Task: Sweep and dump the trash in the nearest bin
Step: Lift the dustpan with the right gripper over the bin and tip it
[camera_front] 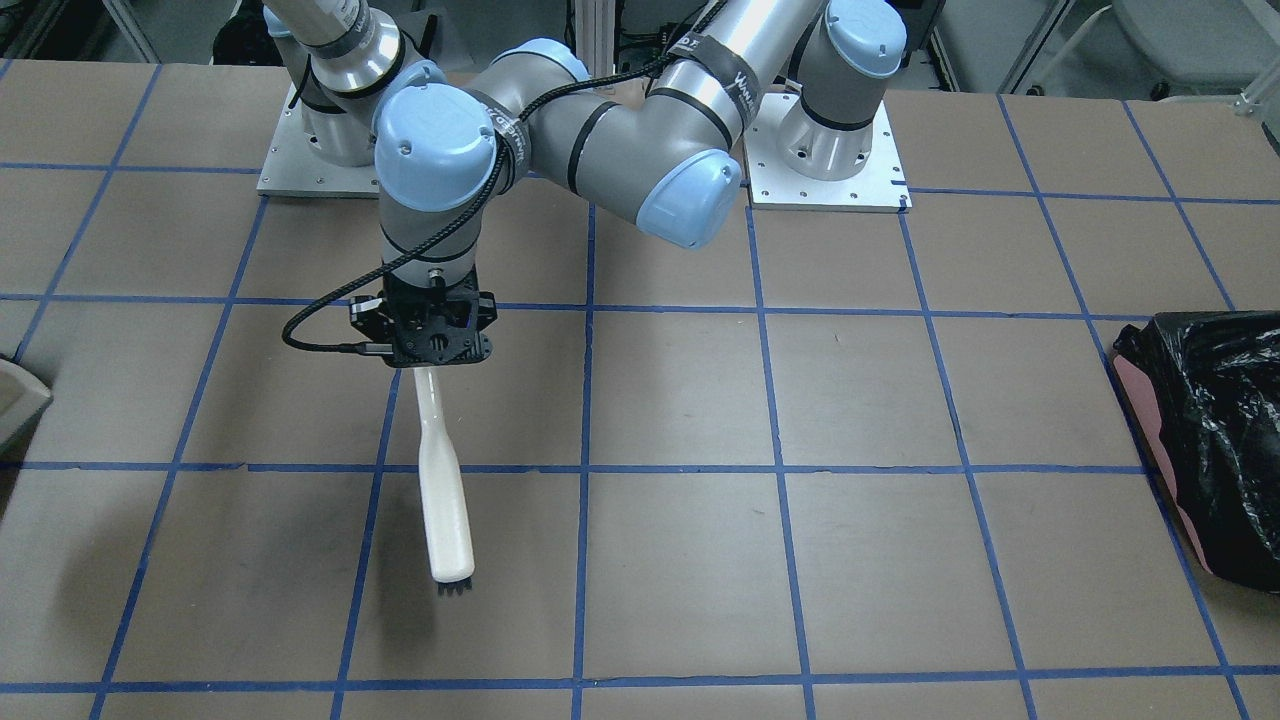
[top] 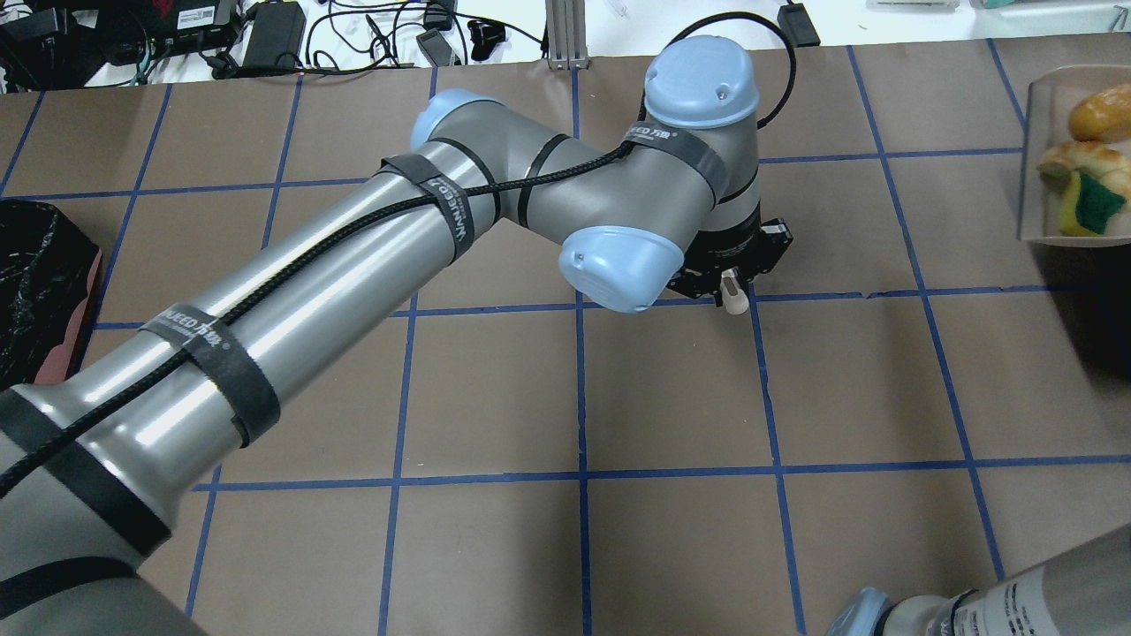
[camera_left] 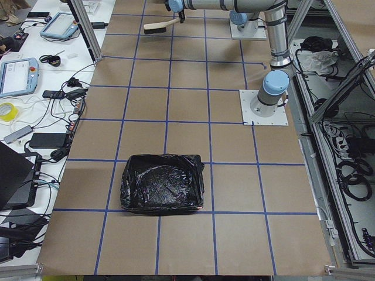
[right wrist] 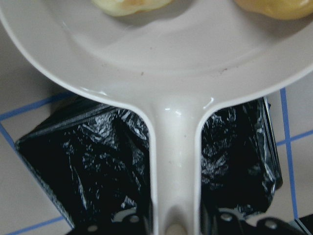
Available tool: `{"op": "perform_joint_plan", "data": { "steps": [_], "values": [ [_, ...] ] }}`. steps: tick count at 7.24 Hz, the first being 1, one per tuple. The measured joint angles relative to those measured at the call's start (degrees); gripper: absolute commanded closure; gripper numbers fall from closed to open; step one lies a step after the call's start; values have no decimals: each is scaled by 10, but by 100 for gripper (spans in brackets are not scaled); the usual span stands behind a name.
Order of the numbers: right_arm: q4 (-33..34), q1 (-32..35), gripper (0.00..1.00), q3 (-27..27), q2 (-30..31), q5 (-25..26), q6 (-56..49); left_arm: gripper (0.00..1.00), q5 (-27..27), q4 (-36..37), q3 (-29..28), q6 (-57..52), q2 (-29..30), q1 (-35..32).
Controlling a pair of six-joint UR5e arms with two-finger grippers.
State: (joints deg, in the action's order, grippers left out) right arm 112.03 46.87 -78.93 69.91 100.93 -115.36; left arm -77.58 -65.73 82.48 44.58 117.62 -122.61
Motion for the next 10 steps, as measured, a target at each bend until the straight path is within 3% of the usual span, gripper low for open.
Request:
{"op": "perform_joint_plan", "data": {
  "steps": [2, 6, 10],
  "values": [
    [12, -45, 100, 27, -3, 7, -65, 100, -17, -2, 100, -58, -64, 11],
    [112, -123, 100, 40, -31, 32, -160, 100, -21, -2, 270, -115, -174, 18],
    [193, -153, 100, 31, -41, 60, -182, 100, -22, -4, 326, -153, -220, 16]
  ]
}}
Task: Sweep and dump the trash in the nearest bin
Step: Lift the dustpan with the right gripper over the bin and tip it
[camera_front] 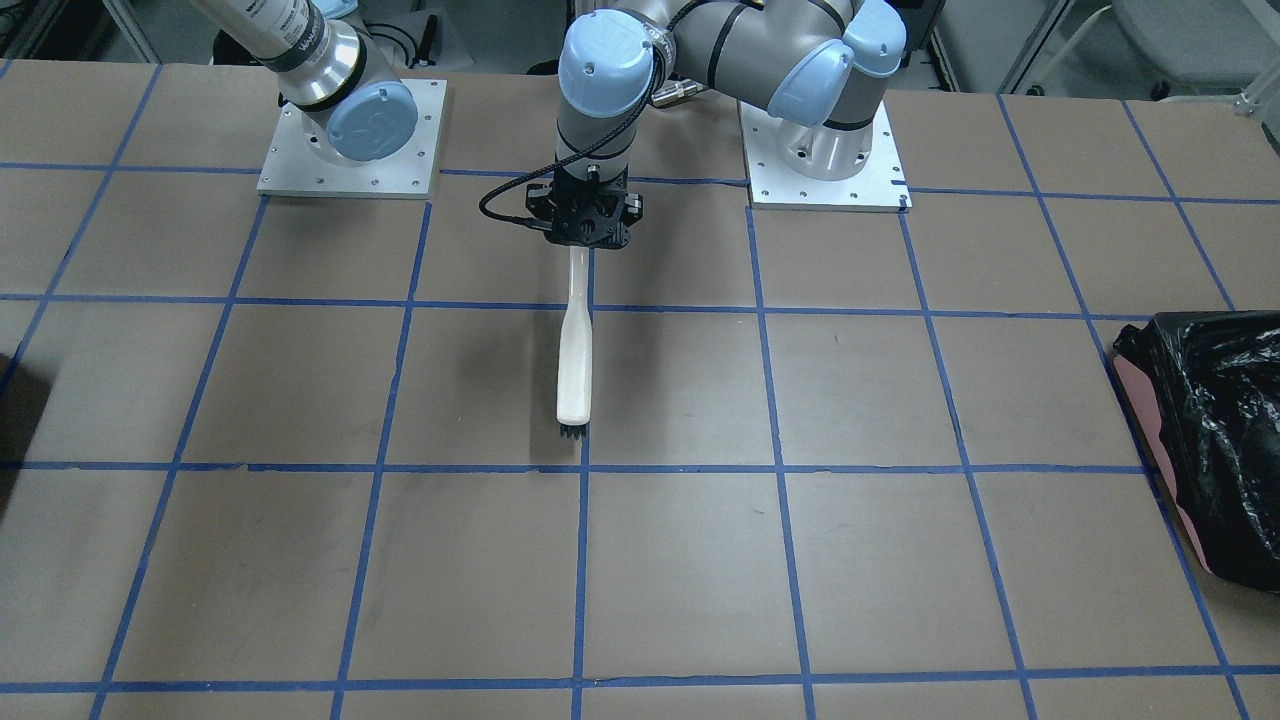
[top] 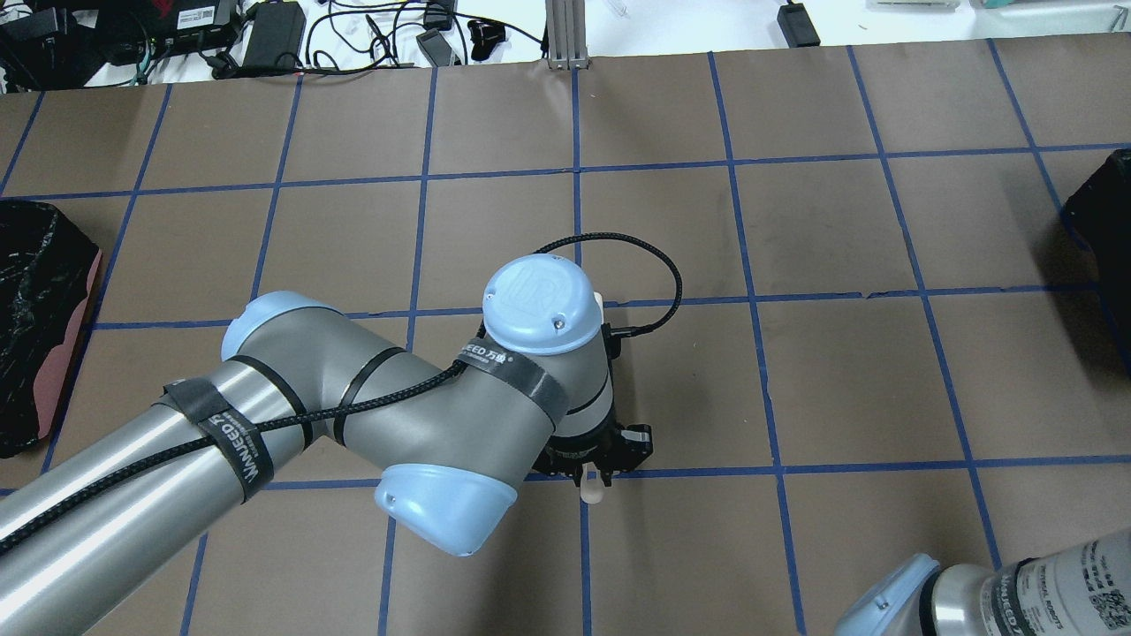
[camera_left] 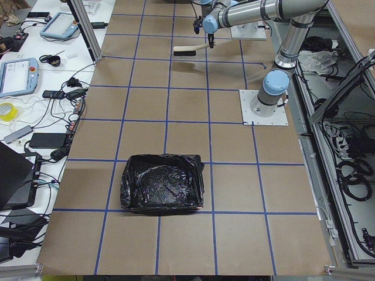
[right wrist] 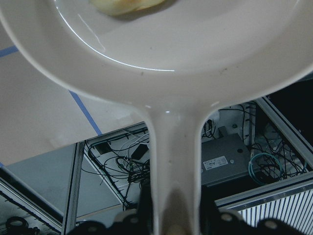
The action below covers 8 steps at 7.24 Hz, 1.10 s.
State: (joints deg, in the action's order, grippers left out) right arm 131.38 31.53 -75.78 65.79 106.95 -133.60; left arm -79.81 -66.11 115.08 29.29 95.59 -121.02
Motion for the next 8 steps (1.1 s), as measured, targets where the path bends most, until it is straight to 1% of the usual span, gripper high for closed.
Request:
{"op": "perform_joint_plan", "data": {
  "steps": [3, 5, 8],
  "values": [
    [16, 5, 100, -10, 4, 58, 35, 100, -16, -1, 11, -22, -4, 1],
    [25, 14, 100, -24, 7, 86, 49, 100, -17, 0, 19, -27, -2, 5],
    [49, 24, 100, -35, 16, 104, 51, 100, -12, 2, 24, -29, 1, 6]
  ]
}}
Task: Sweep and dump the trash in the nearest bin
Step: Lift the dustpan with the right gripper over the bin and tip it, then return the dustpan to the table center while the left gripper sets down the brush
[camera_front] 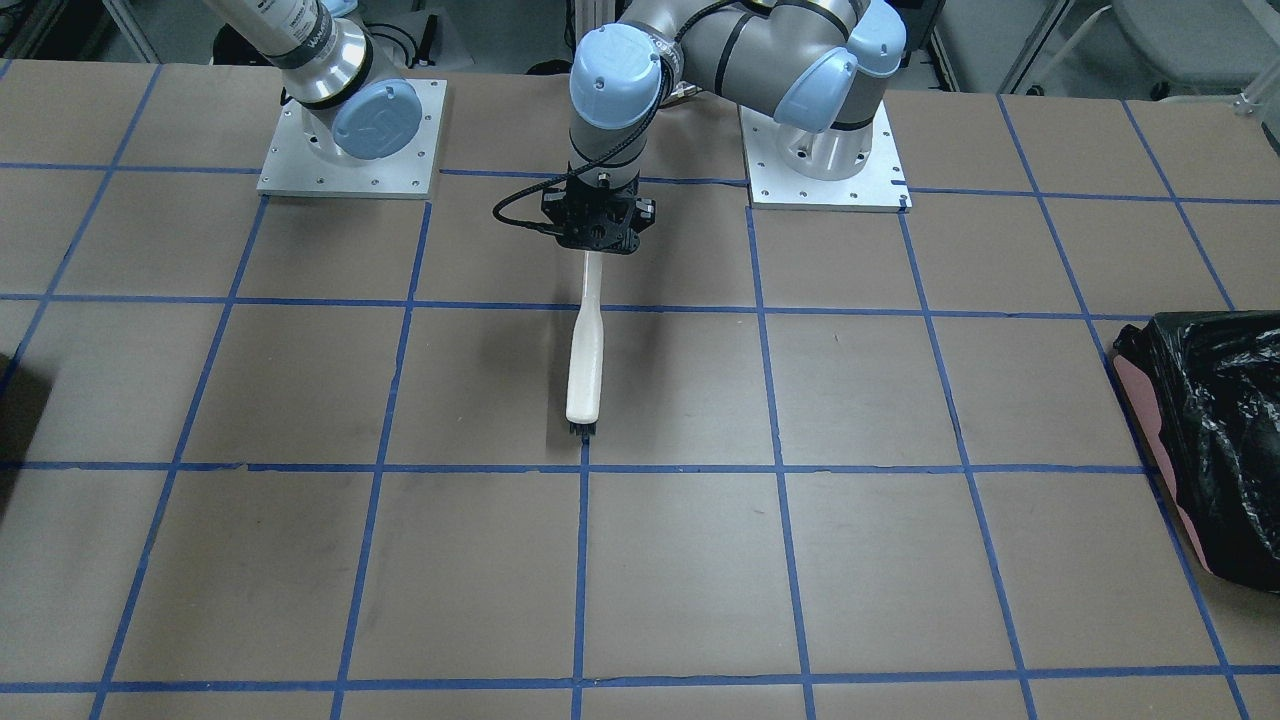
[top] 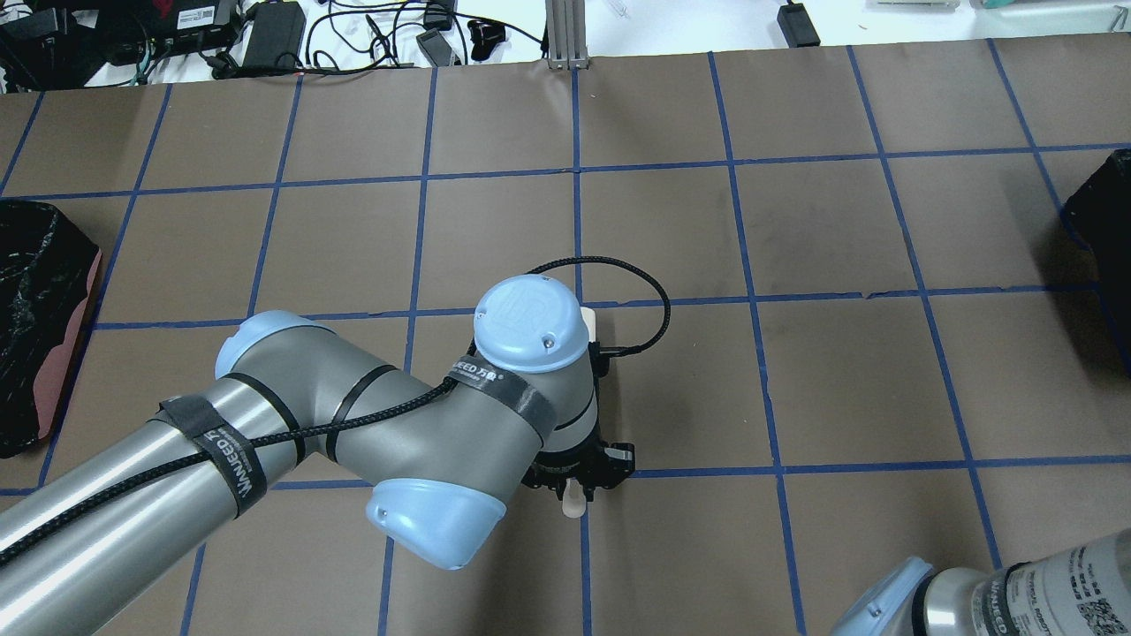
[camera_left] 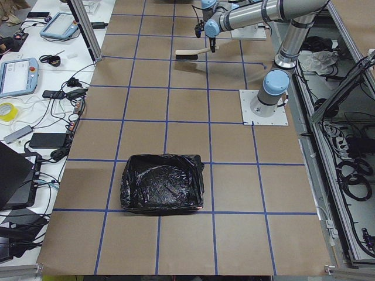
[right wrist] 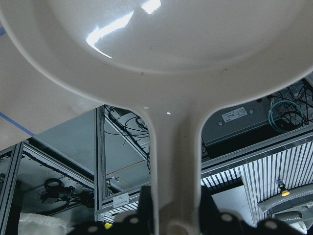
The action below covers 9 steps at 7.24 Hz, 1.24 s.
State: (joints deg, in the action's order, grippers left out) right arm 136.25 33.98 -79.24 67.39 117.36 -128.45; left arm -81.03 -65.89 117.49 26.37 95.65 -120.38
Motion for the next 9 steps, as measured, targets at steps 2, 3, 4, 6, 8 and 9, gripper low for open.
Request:
{"op": "perform_joint_plan", "data": {
  "steps": [2, 3, 4, 6, 8, 9],
  "values": [
    [18, 7, 100, -3, 1, 19, 0, 98, -1, 0, 0, -3, 5, 0],
    [28, 8, 100, -3, 0, 23, 0, 96, 0, 0, 0, -4, 6, 0],
    [35, 9, 100, -4, -1, 24, 0, 88, 0, -1, 1, -4, 7, -1],
    [38, 10, 100, -4, -1, 26, 3, 87, 0, -2, 4, -3, 9, -2],
    [25, 32, 100, -4, 2, 24, 26, 72, 4, -3, 5, 0, 10, -6],
    [13, 51, 100, -4, 4, 23, 43, 62, 4, -4, 6, 1, 11, -7]
  ]
}}
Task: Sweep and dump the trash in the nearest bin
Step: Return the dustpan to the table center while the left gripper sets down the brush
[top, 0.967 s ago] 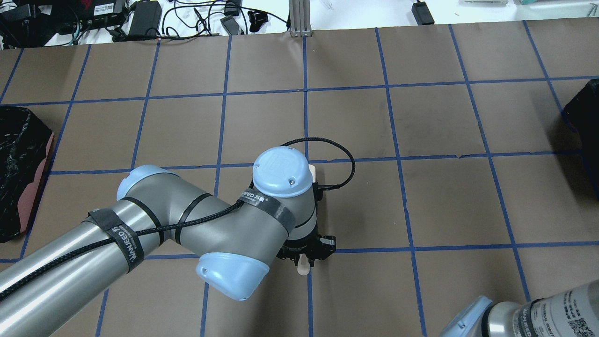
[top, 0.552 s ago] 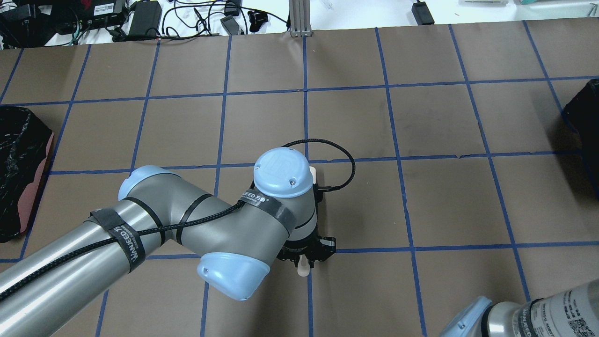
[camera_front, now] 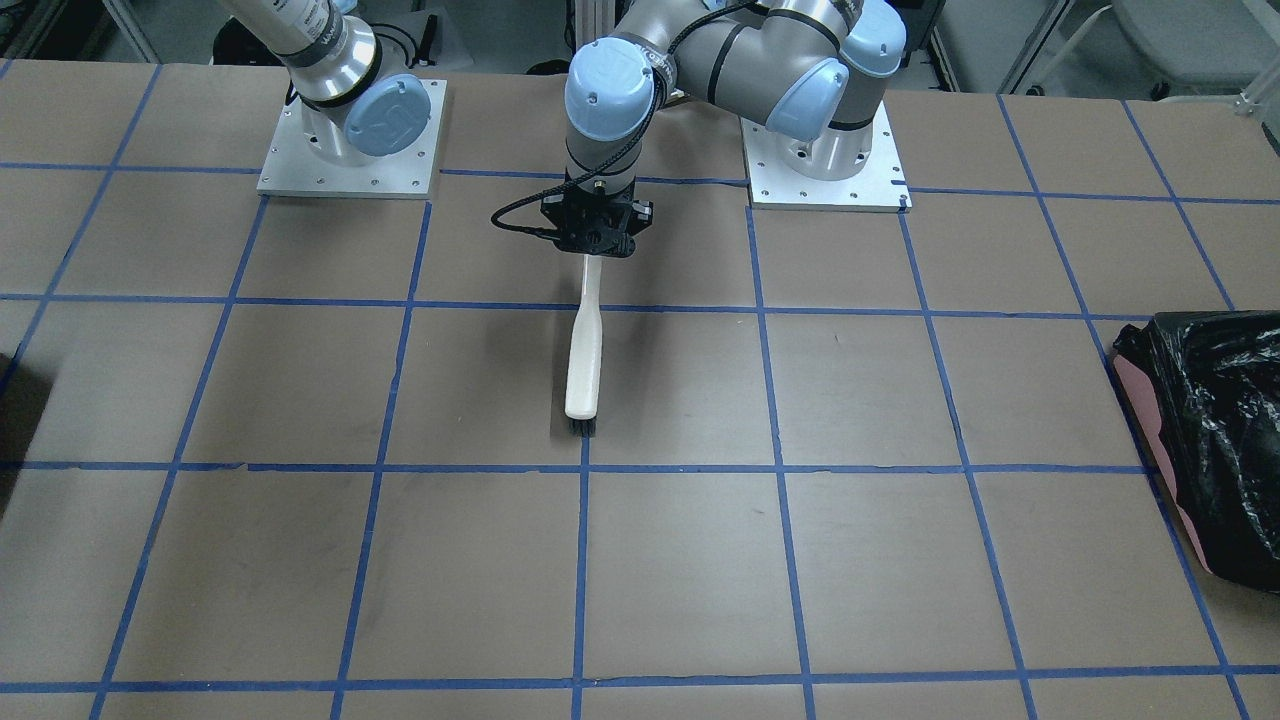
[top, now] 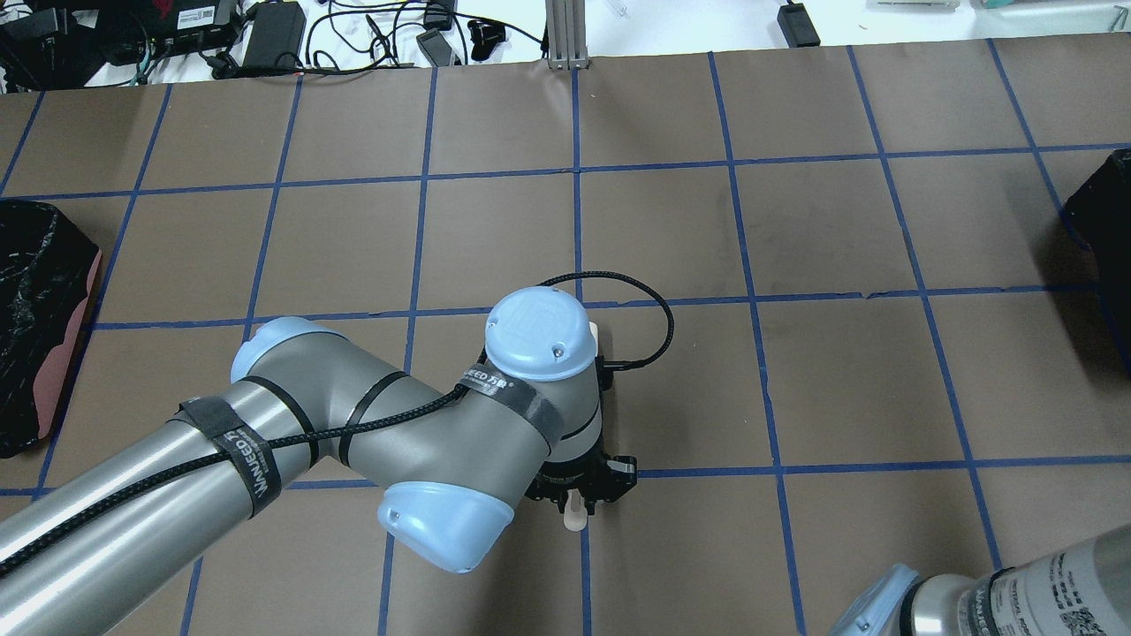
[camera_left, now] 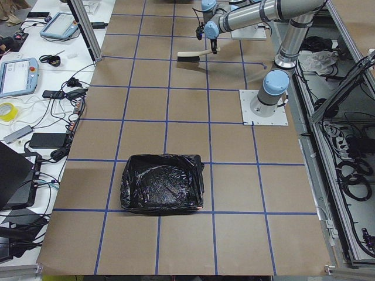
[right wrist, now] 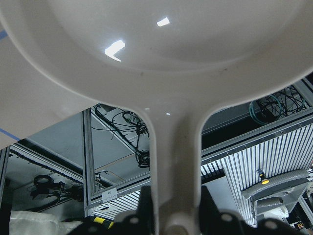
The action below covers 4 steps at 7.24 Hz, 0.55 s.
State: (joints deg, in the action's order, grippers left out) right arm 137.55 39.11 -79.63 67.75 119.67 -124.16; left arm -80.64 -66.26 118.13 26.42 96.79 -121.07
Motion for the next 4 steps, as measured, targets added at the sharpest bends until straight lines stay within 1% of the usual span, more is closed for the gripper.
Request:
{"op": "perform_joint_plan", "data": {
  "steps": [1, 2, 3, 4],
  "values": [
    [-23, 22, 100, 0, 5, -2, 26, 52, -1, 0, 2, 0, 0, 0],
    [-62, 47, 100, 0, 13, -3, 66, 45, -2, 0, 3, -2, 0, 0],
    [-99, 73, 100, 0, 20, -5, 110, 41, -4, 0, 3, -5, 0, 0],
    [-125, 98, 100, 0, 24, -6, 147, 26, -4, 1, 2, -6, 0, 0]
  ]
}}
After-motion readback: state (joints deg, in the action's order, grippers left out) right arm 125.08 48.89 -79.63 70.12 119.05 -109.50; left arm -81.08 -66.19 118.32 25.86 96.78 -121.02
